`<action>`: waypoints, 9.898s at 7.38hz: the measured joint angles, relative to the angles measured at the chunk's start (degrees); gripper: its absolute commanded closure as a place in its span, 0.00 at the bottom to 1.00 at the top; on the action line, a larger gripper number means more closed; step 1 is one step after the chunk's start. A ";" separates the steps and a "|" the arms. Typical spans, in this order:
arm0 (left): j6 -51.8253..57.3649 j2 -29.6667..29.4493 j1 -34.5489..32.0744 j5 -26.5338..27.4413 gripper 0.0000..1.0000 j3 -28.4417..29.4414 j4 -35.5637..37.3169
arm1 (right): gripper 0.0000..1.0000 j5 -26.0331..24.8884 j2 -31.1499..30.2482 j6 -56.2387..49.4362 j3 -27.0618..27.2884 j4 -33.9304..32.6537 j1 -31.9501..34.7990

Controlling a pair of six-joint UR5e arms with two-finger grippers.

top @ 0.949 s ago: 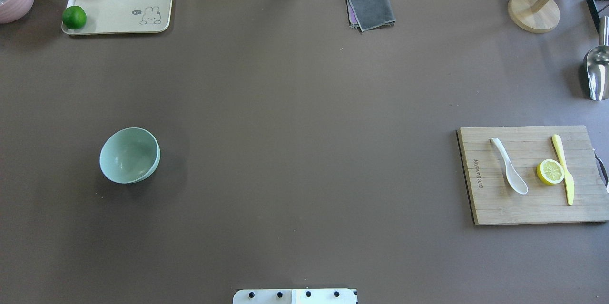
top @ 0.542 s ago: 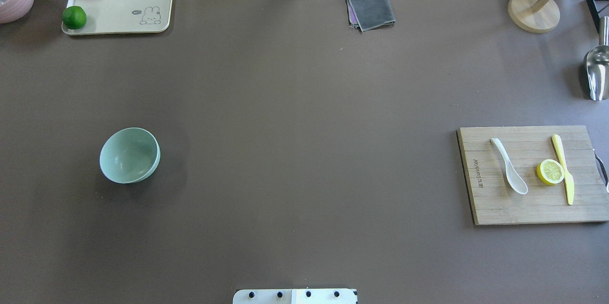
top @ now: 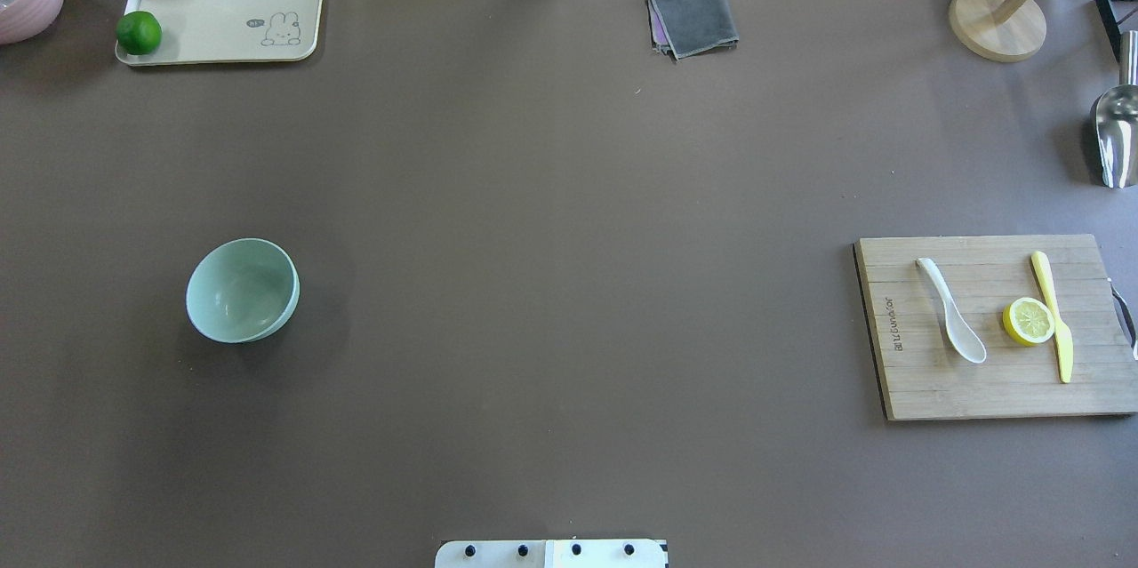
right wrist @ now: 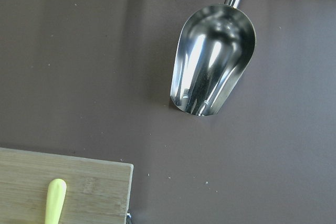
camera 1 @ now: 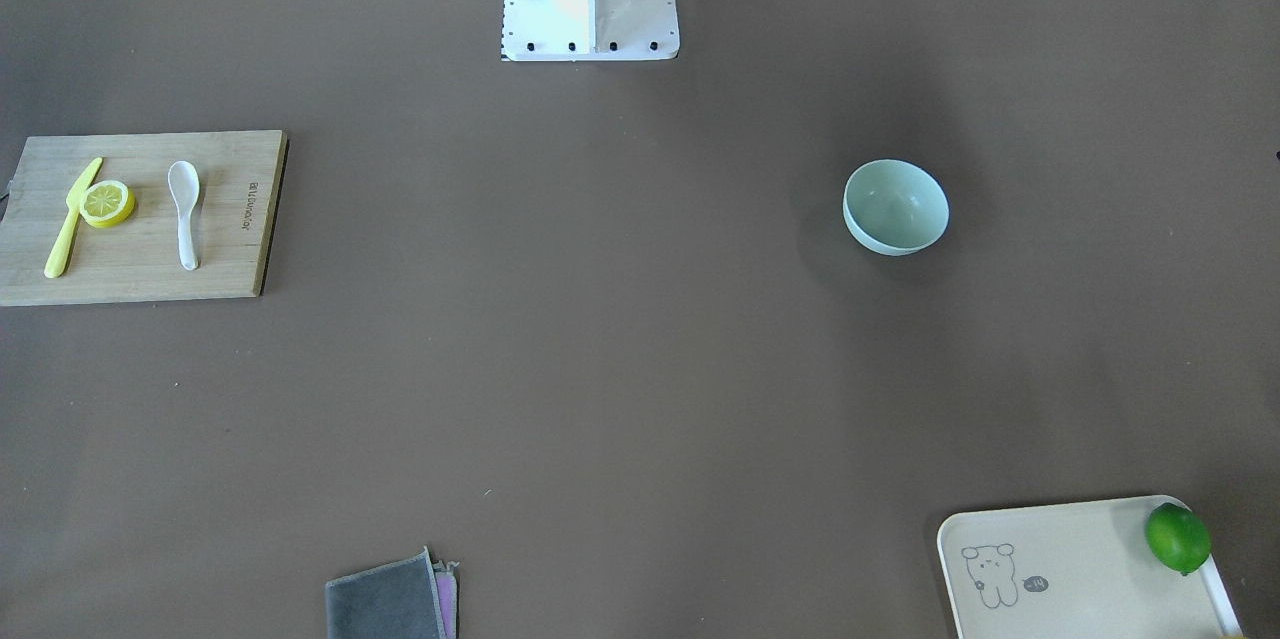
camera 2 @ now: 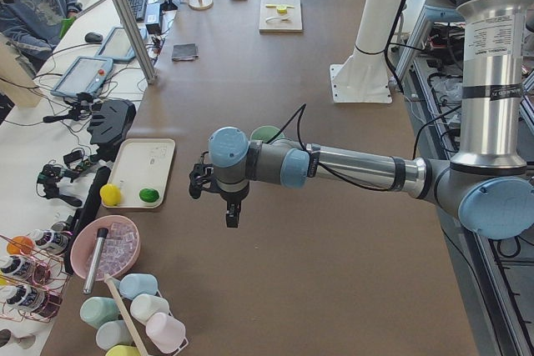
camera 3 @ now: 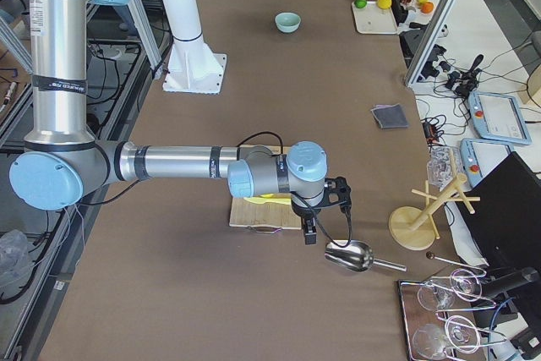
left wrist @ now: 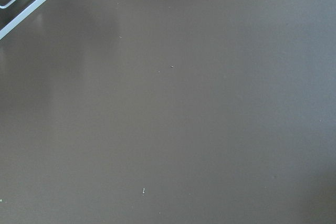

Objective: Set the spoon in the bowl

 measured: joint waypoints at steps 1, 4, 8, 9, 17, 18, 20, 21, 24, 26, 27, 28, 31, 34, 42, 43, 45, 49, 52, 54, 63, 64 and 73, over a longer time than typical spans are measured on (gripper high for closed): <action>-0.11 -0.01 -0.01 -0.05 0.02 -0.68 0.01 | 0.00 0.16 -0.23 0.31 0.07 0.20 0.00; -0.21 0.98 -0.02 -0.07 0.02 -3.10 -0.40 | 0.00 0.24 -0.50 0.81 -0.16 0.77 -0.04; -0.40 1.73 0.37 -0.16 0.03 -5.60 -2.62 | 0.00 1.53 -0.53 0.83 0.13 0.93 -0.32; -1.53 1.68 0.90 -0.22 0.03 -6.30 -3.39 | 0.00 1.72 -0.56 0.73 0.19 1.93 -0.84; -29.81 0.68 24.82 5.12 0.02 -10.42 -16.90 | 0.00 4.80 -0.51 15.61 1.91 18.00 -15.70; -34.76 -0.13 29.06 8.05 0.03 -10.06 -19.32 | 0.00 4.70 -0.18 16.54 2.39 18.20 -17.14; -39.68 -2.85 35.49 12.53 0.03 -8.15 -21.04 | 0.00 4.15 0.19 17.14 3.38 18.29 -19.33; -40.19 -3.57 37.17 13.20 0.05 -7.29 -21.26 | 0.00 3.73 0.21 17.21 3.99 18.30 -20.32; -40.43 -5.24 39.48 13.59 0.15 -2.91 -24.56 | 0.00 3.03 0.20 17.50 5.04 18.25 -21.74; -40.44 -6.09 40.52 13.63 0.27 -1.03 -25.56 | 0.00 3.05 0.29 20.41 5.29 18.27 -22.95; -40.44 -6.48 41.04 14.12 0.45 -0.32 -25.67 | 0.00 3.02 0.46 21.52 5.41 18.29 -23.47; -40.46 -6.69 41.64 15.36 0.85 0.18 -25.73 | 0.00 3.00 0.54 21.99 5.46 18.30 -23.69; -40.52 -6.82 42.30 16.86 1.00 0.10 -25.81 | 0.00 2.99 0.79 22.33 5.50 18.30 -23.88; -42.43 -9.05 42.37 16.41 1.00 -2.18 -25.51 | 0.00 2.93 1.32 23.82 5.56 18.30 -24.13; -62.66 -35.80 57.88 29.03 1.00 -1.33 -8.30 | 0.04 -7.93 2.26 34.97 5.72 17.89 -38.47; -62.73 -36.94 59.05 30.50 1.00 -0.30 -7.92 | 0.14 -8.09 2.19 34.93 5.13 17.84 -39.13; -63.01 -38.14 60.66 32.26 1.00 1.14 -7.73 | 0.36 -8.04 1.83 34.76 4.48 17.85 -39.51; -63.54 -38.03 63.08 34.30 1.00 1.65 -7.71 | 0.69 -7.34 1.12 34.83 4.94 17.79 -39.55; -63.55 -37.85 63.36 34.37 1.00 1.89 -7.73 | 1.00 -7.25 0.95 34.83 5.42 17.73 -39.47; -63.55 -37.78 63.72 34.35 1.00 1.99 -7.73 | 1.00 -7.21 0.50 34.83 6.33 17.70 -39.42; -58.89 -30.74 57.79 29.78 0.02 -7.49 -7.66 | 1.00 -8.31 12.07 43.82 9.50 12.32 -40.13; -54.99 -26.79 54.35 26.86 0.02 -9.96 -7.72 | 1.00 -10.06 16.48 49.21 9.58 10.39 -42.48; -31.95 -13.96 39.43 17.66 0.02 -10.63 -8.24 | 1.00 -33.60 46.81 80.57 1.11 -5.54 -63.30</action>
